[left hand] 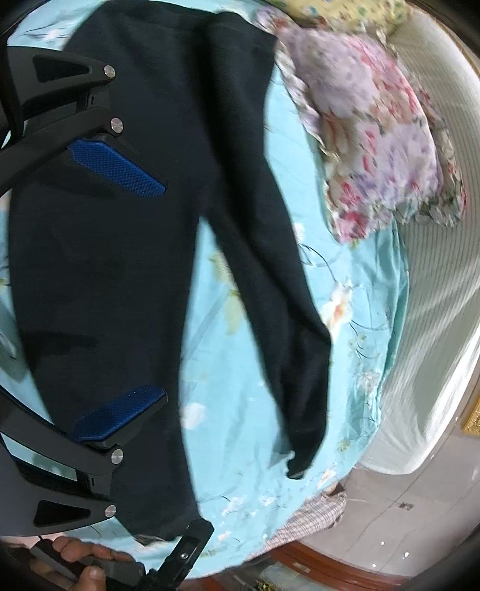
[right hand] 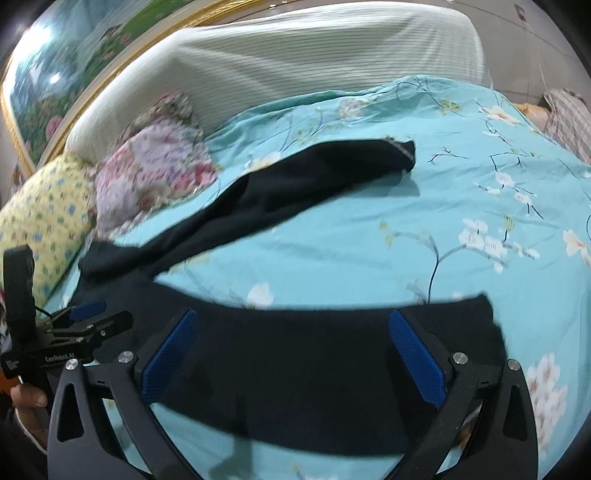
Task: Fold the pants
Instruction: 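Grasp the waistband corners with both grippers and lift them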
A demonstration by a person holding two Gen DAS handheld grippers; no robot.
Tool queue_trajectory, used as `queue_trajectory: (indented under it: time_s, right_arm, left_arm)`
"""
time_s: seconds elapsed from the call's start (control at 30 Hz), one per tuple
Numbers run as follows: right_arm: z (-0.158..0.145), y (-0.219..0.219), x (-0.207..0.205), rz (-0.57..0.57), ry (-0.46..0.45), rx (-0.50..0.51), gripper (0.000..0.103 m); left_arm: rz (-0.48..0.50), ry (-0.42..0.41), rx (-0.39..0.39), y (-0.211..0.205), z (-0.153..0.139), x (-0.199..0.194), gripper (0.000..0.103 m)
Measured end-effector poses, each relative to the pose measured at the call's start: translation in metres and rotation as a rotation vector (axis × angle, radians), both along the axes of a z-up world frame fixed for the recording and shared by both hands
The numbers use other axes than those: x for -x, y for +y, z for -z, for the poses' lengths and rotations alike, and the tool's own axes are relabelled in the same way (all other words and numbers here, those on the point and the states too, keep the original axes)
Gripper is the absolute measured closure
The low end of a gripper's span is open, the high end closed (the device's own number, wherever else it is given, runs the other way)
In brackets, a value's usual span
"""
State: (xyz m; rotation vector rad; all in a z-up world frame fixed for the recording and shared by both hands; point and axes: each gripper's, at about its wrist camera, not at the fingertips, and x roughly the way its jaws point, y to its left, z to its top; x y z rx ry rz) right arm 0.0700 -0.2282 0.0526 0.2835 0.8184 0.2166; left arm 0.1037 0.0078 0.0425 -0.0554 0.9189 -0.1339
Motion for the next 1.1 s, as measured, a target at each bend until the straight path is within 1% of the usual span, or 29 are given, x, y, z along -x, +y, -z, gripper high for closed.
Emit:
queue_trajectory:
  time_s: [0.13, 0.23, 0.37, 0.47, 0.5, 0.53, 0.63, 0.7, 0.73, 0.8, 0.83, 0.87, 0.9, 0.93, 0.97, 1.0, 1.03, 1.07, 1.1]
  right_arm:
    - [-0.010, -0.016, -0.033, 0.065, 0.026, -0.047, 0.000]
    - [-0.015, -0.025, -0.056, 0.083, 0.025, -0.090, 0.000]
    - [-0.013, -0.041, -0.087, 0.136, 0.069, -0.190, 0.001]
    - [-0.009, -0.053, -0.111, 0.190, 0.118, -0.258, 0.008]
    - [-0.005, -0.058, -0.121, 0.215, 0.143, -0.289, 0.013]
    - [-0.002, -0.061, -0.127, 0.231, 0.161, -0.313, 0.016]
    - [0.011, -0.070, -0.145, 0.272, 0.218, -0.414, 0.019]
    - [0.020, -0.073, -0.156, 0.299, 0.251, -0.466, 0.020]
    - [0.023, -0.075, -0.159, 0.311, 0.258, -0.486, 0.021]
    - [0.027, -0.080, -0.166, 0.336, 0.266, -0.520, 0.022]
    - [0.028, -0.082, -0.168, 0.345, 0.266, -0.527, 0.028]
    - [0.028, -0.084, -0.169, 0.353, 0.264, -0.530, 0.034]
    - [0.030, -0.088, -0.170, 0.365, 0.266, -0.530, 0.047]
    - [0.031, -0.092, -0.170, 0.374, 0.267, -0.537, 0.062]
    - [0.032, -0.095, -0.169, 0.379, 0.265, -0.542, 0.068]
    - [0.033, -0.099, -0.167, 0.385, 0.259, -0.538, 0.076]
    - [0.032, -0.102, -0.166, 0.391, 0.255, -0.532, 0.082]
    - [0.031, -0.105, -0.163, 0.396, 0.250, -0.526, 0.084]
    - [0.030, -0.108, -0.160, 0.398, 0.244, -0.522, 0.087]
  left_arm:
    - [0.039, -0.002, 0.006, -0.004, -0.011, -0.036, 0.001]
    - [0.084, 0.015, -0.004, -0.012, -0.015, -0.068, 0.001]
    - [0.163, 0.043, -0.014, -0.025, -0.014, -0.115, 0.001]
    - [0.220, 0.064, -0.019, -0.033, -0.011, -0.147, 0.001]
    - [0.242, 0.070, -0.010, -0.036, -0.010, -0.155, 0.001]
    - [0.264, 0.077, -0.003, -0.039, -0.007, -0.169, 0.001]
    - [0.310, 0.107, 0.016, -0.043, 0.000, -0.194, 0.001]
    - [0.336, 0.146, 0.034, -0.045, 0.009, -0.214, 0.001]
    - [0.360, 0.175, 0.056, -0.046, 0.014, -0.225, 0.001]
    - [0.381, 0.190, 0.064, -0.050, 0.019, -0.239, 0.001]
    - [0.389, 0.188, 0.069, -0.051, 0.020, -0.242, 0.006]
    - [0.404, 0.187, 0.072, -0.053, 0.021, -0.246, 0.014]
    - [0.418, 0.193, 0.072, -0.055, 0.023, -0.250, 0.019]
    - [0.437, 0.218, 0.077, -0.058, 0.027, -0.254, 0.028]
    - [0.453, 0.235, 0.085, -0.060, 0.029, -0.254, 0.037]
    - [0.470, 0.247, 0.089, -0.063, 0.031, -0.254, 0.042]
    - [0.491, 0.247, 0.076, -0.069, 0.033, -0.250, 0.050]
    - [0.508, 0.245, 0.071, -0.072, 0.033, -0.246, 0.059]
    - [0.518, 0.244, 0.072, -0.073, 0.032, -0.242, 0.066]
